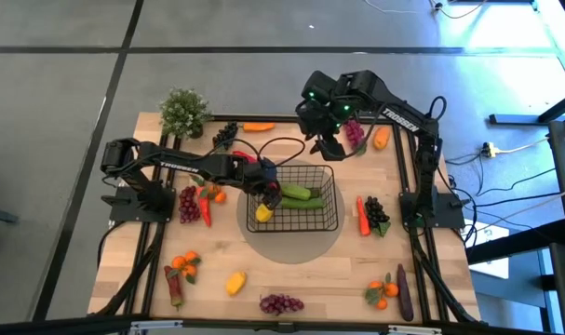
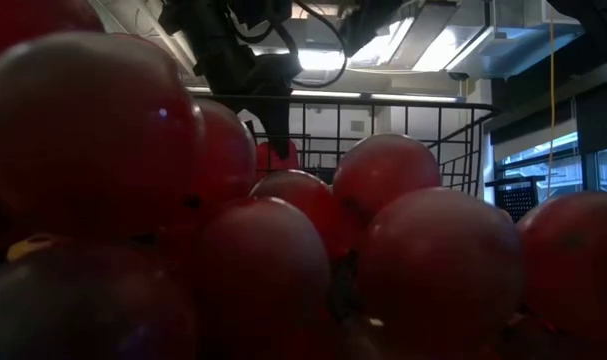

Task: Build produce basket
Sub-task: Put the red bell pepper into the basket

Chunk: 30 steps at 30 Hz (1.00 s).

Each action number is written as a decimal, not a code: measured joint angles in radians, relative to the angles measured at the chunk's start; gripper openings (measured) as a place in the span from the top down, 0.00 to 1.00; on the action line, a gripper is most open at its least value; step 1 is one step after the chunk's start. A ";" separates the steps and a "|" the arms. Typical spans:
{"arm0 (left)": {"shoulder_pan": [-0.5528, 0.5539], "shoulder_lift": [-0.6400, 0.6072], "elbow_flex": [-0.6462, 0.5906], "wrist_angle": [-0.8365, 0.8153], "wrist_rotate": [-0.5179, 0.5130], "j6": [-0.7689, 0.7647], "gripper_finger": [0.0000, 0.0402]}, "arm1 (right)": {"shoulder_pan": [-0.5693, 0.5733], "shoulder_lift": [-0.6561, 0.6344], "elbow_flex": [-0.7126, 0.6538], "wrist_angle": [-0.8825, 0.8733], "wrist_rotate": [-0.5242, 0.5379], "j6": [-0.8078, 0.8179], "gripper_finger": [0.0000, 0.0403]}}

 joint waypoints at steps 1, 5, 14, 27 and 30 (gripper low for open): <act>0.000 0.000 0.000 0.000 -0.001 -0.016 0.36 | 0.000 0.000 0.000 0.000 0.005 0.000 0.52; 0.000 -0.001 0.000 -0.002 -0.002 -0.049 0.36 | 0.000 0.000 -0.001 0.022 0.006 0.000 0.52; 0.000 -0.001 0.000 0.003 -0.001 -0.049 0.36 | 0.000 0.000 -0.001 0.128 0.006 0.000 0.52; -0.006 -0.001 0.000 0.025 0.071 -0.042 0.36 | 0.000 0.000 -0.001 0.279 0.006 -0.001 0.52; -0.006 -0.001 0.000 0.024 0.087 -0.042 0.34 | 0.000 0.000 -0.001 0.299 0.006 -0.001 0.52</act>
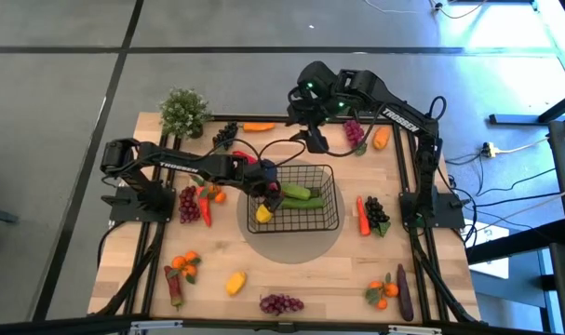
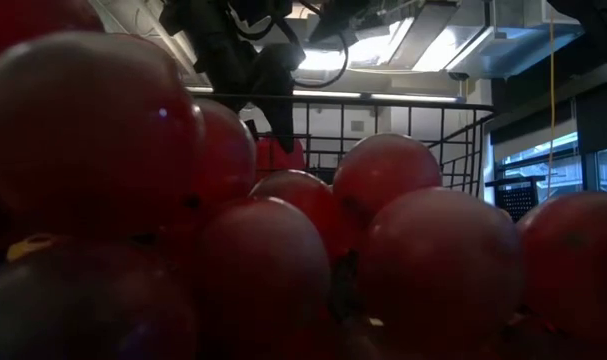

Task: Build produce basket
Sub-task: Put the red bell pepper into the basket, then put the lemon into the basket

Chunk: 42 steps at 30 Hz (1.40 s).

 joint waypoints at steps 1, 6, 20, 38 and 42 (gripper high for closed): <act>0.000 0.000 0.000 -0.003 0.003 -0.001 0.33 | 0.000 0.000 0.000 0.004 0.000 0.000 0.52; 0.000 0.000 0.001 -0.032 0.009 -0.043 0.27 | 0.000 0.000 0.000 0.015 0.000 0.000 0.52; 0.006 0.002 0.056 -0.106 -0.064 -0.007 0.22 | 0.000 0.000 0.000 0.028 0.000 0.000 0.52; 0.005 0.002 0.345 -0.538 -0.160 0.111 0.21 | 0.000 0.000 0.000 0.028 0.000 0.000 0.52; -0.006 0.002 0.406 -0.730 -0.160 0.047 0.21 | 0.000 0.000 0.000 0.032 0.000 0.000 0.52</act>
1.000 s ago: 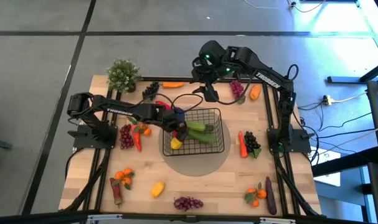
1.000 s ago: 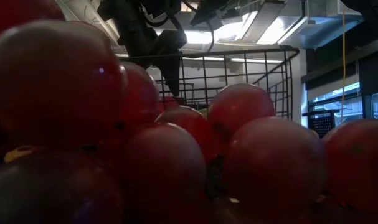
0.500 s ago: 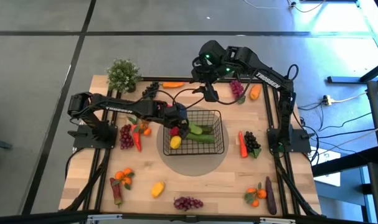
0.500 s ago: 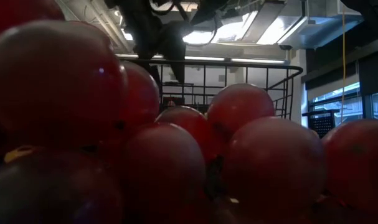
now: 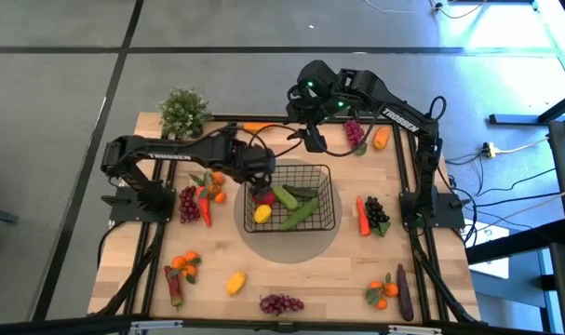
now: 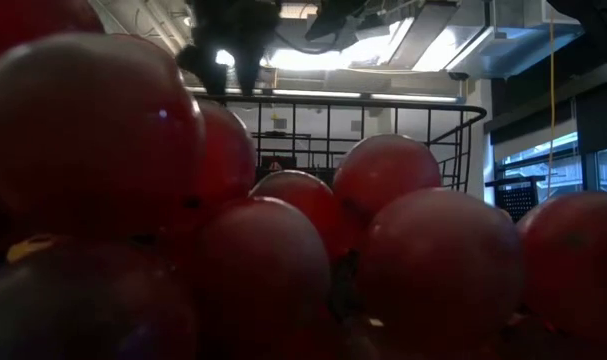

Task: Build produce basket
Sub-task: Put the lemon into the basket

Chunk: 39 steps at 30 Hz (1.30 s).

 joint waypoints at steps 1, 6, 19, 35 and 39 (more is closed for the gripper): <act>-0.009 0.000 0.013 -0.049 0.000 -0.016 0.21 | 0.000 0.000 0.000 0.003 0.000 0.000 0.52; -0.073 -0.012 0.038 -0.195 0.003 -0.110 0.21 | 0.000 0.000 0.000 0.003 0.000 0.000 0.52; -0.216 -0.033 0.038 -0.233 -0.027 -0.326 0.21 | 0.003 0.000 0.000 -0.133 -0.080 0.185 0.52; -0.275 -0.032 0.038 -0.278 -0.037 -0.432 0.21 | 0.037 -0.136 -0.001 -0.330 0.004 0.326 0.52; -0.294 -0.040 0.038 -0.281 -0.076 -0.453 0.21 | 0.042 -0.202 0.000 -0.330 0.082 0.471 0.52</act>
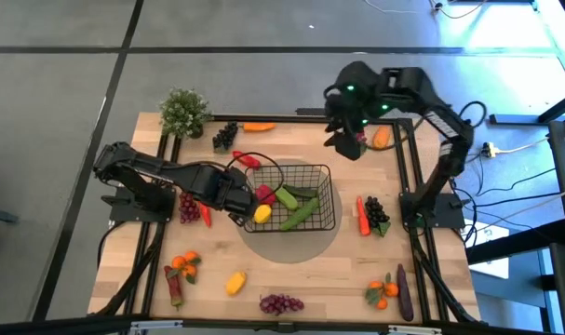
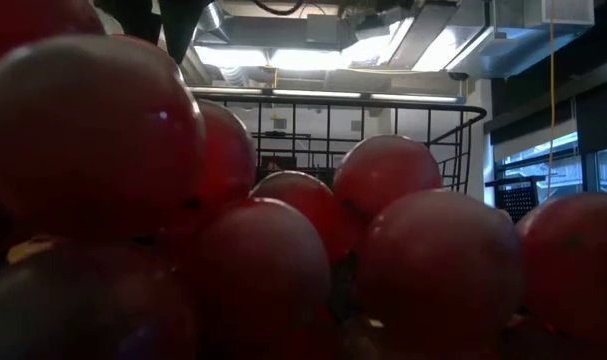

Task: Build produce basket
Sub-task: Put the lemon into the basket

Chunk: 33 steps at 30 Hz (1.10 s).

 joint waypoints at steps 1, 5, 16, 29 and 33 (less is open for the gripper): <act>-0.003 -0.007 0.000 -0.002 -0.002 -0.010 0.21 | 0.003 -0.011 0.000 0.000 0.018 0.034 0.52; -0.015 -0.023 -0.001 -0.008 -0.004 -0.021 0.21 | 0.019 -0.072 0.000 0.000 0.040 0.130 0.52; -0.122 -0.092 0.000 -0.009 0.135 -0.041 0.21 | 0.116 -0.199 0.001 0.000 0.040 0.188 0.52; -0.292 -0.088 0.000 0.106 0.227 -0.133 0.21 | 0.281 -0.202 0.000 0.000 0.040 0.140 0.52; -0.338 -0.089 -0.044 0.218 0.227 -0.146 0.21 | 0.329 -0.202 0.000 0.000 -0.006 0.078 0.52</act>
